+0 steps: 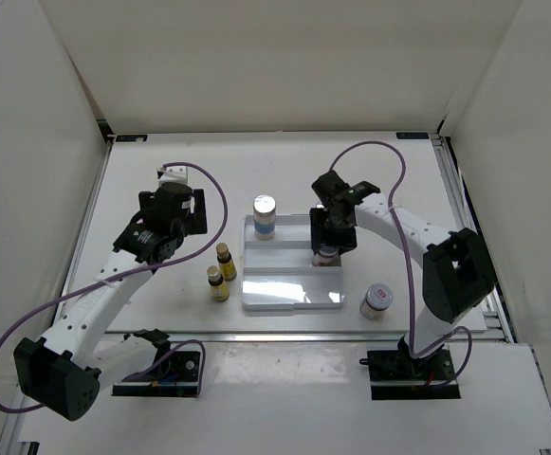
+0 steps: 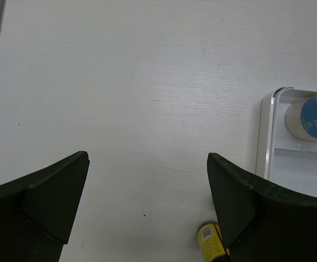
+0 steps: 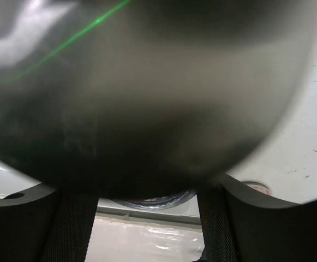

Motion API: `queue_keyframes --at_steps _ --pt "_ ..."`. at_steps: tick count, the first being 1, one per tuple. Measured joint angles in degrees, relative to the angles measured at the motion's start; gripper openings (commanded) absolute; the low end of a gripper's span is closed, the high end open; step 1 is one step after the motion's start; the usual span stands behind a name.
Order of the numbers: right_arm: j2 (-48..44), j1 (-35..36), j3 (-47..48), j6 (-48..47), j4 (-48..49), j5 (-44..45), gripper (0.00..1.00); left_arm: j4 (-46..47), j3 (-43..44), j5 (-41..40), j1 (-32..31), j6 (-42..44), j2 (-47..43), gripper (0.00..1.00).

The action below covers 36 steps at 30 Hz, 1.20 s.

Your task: Organize the condiment bottles

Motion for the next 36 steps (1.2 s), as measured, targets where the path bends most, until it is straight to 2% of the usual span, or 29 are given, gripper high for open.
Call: queue_keyframes --at_steps 1,4,5,6,14,20,26,31,36 --pt "0.4 0.0 0.0 0.1 0.1 -0.2 0.49 0.0 0.0 0.0 0.0 0.1 0.0 1.0" --pt "1.2 0.3 0.0 0.3 0.4 -0.6 0.81 0.0 0.0 0.0 0.0 0.2 0.0 1.0" --pt "1.2 0.4 0.0 0.6 0.5 -0.6 0.96 0.0 0.0 0.1 0.0 0.2 0.0 1.0" --pt "1.2 0.6 0.1 0.8 0.5 -0.7 1.0 0.0 0.0 0.2 0.0 0.2 0.0 1.0" --pt "-1.9 3.1 6.6 0.0 -4.3 5.2 1.0 0.0 0.0 0.6 0.0 0.4 -0.1 1.0" --pt "-12.5 2.3 7.3 0.3 -8.6 10.3 1.0 0.0 0.0 0.7 0.0 0.7 -1.0 1.0" --pt "-23.1 -2.1 -1.6 4.0 -14.0 13.0 0.99 0.0 0.0 1.3 0.0 0.9 -1.9 1.0" --pt "-26.2 -2.3 -11.6 8.6 -16.8 12.8 0.99 0.0 0.0 2.2 0.0 0.9 -1.9 1.0" --pt "-27.8 -2.9 -17.6 13.1 -17.9 12.2 0.97 0.0 0.0 2.7 0.0 0.9 -1.9 1.0"
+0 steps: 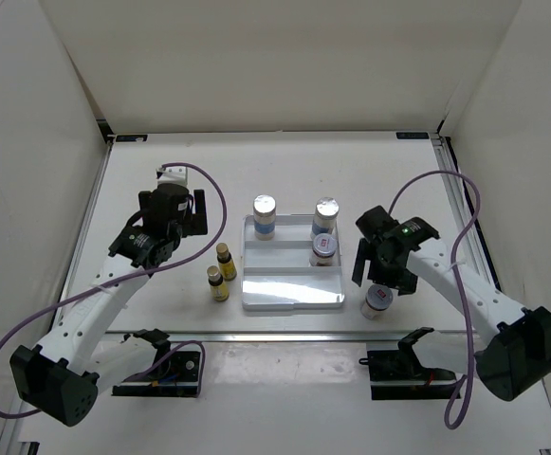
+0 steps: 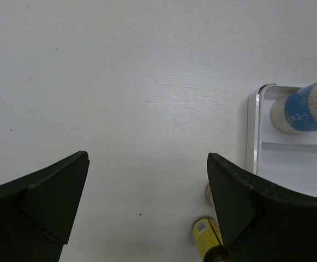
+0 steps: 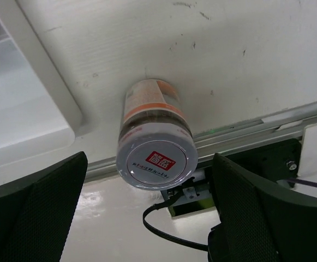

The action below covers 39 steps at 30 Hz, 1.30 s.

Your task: Organize the condiment bottles

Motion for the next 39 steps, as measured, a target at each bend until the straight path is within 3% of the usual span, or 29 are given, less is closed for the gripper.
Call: queue_keyframes --at_steps 5,14,15,16,20,27,33,39 --pt "-1.8 -1.6 -5.4 2.0 1.6 -2.8 0.96 0.0 0.0 0.0 0.0 0.0 0.1 1.0" --pt "-1.9 -3.2 -11.5 2.0 7.8 -7.4 0.75 0.0 0.0 0.4 0.0 0.0 0.5 1.0" --pt "-1.9 -3.2 -11.6 1.9 8.0 -7.5 0.71 0.0 0.0 0.4 0.0 0.0 0.5 1.0" --pt "-1.9 -3.2 -11.7 1.8 8.3 -7.5 0.59 0.0 0.0 0.5 0.0 0.0 0.6 1.0" --pt "-2.0 -3.2 -11.7 1.8 8.8 -7.6 0.31 0.0 0.0 0.5 0.0 0.0 0.6 1.0" --pt "-10.9 -3.1 -11.6 1.9 8.3 -6.5 0.01 0.2 0.0 0.7 0.0 0.0 0.6 1.0" --pt "-15.8 -0.8 -4.3 0.5 5.9 -5.2 0.0 0.4 0.0 0.9 0.0 0.1 0.6 1.0" --pt "-12.2 6.6 5.4 -3.7 8.9 -4.4 0.0 0.4 0.0 0.9 0.0 0.1 0.6 1.0"
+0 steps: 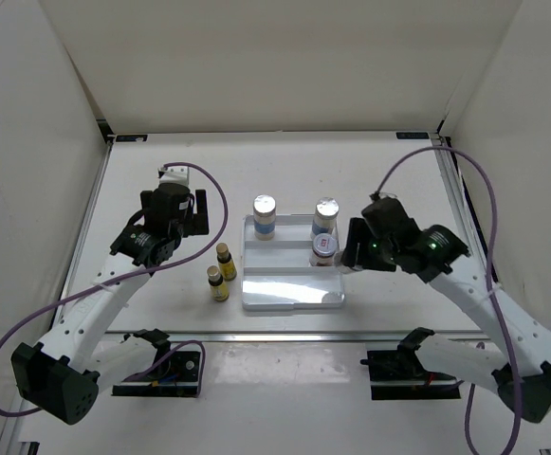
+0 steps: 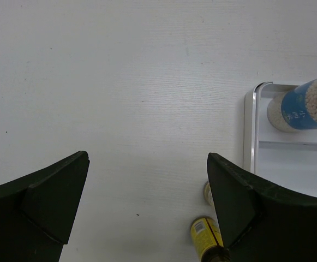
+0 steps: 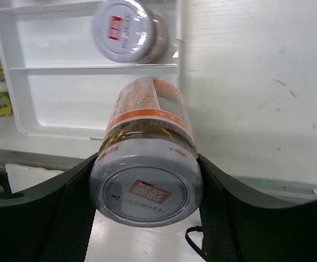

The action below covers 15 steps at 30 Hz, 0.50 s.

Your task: Organize the condiment bottles

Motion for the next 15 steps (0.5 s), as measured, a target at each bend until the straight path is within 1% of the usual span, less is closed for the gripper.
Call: queue_keyframes --at_steps 3,7,10,15 --pt "7.0 4.0 4.0 -1.9 2.3 0.0 0.0 0.0 0.0 0.0 0.0 0.0 0.0 1.0" --pt "19.6 8.9 9.8 -3.8 5.5 -1.1 0.0 0.3 0.0 0.0 0.0 0.0 0.0 1.0" --pt "28.7 10.2 14.3 -5.1 7.6 -3.3 0.0 0.4 0.0 0.0 0.0 0.0 0.0 1.0" --pt "38.0 10.2 19.3 -6.4 9.7 -5.0 0.0 0.4 0.0 0.0 0.0 0.2 0.0 1.0"
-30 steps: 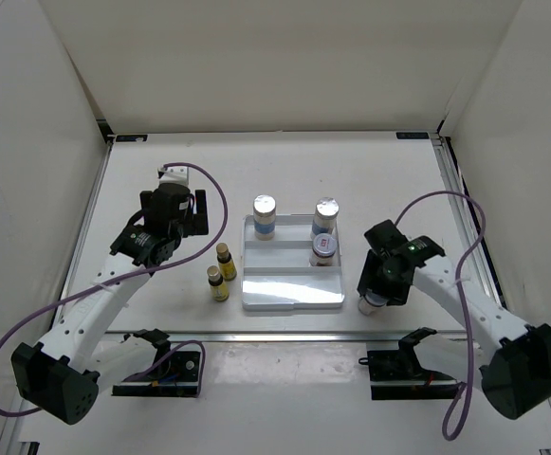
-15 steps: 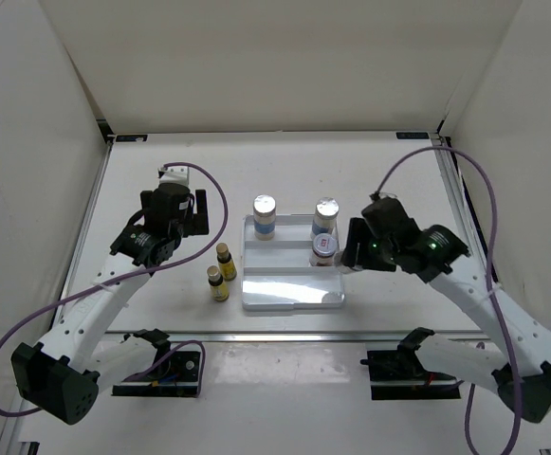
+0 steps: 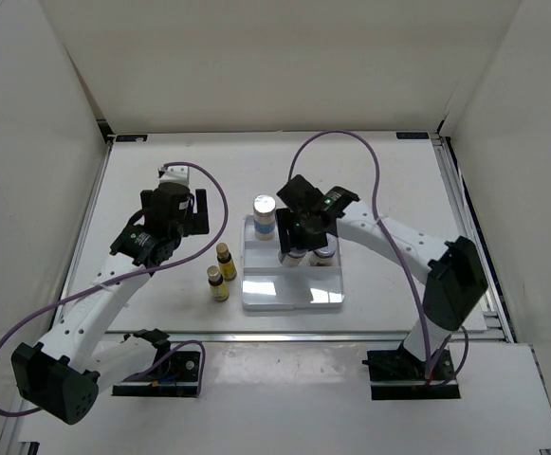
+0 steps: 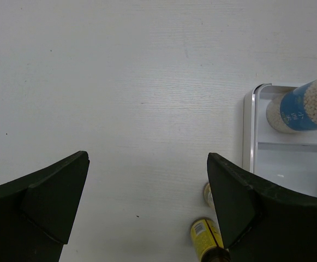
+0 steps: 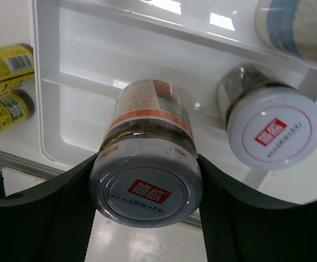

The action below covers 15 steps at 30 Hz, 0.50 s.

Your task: Organize the condiment bottles

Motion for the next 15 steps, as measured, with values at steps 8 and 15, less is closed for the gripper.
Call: queue_keyframes --at_steps 8,15 --pt "10.9 0.0 6.3 -0.3 1.1 -0.9 0.0 0.0 0.0 0.0 0.0 0.1 0.0 1.0" --pt "15.4 0.0 7.6 0.0 1.0 -0.6 0.15 0.0 0.0 0.0 0.0 0.1 0.0 1.0"
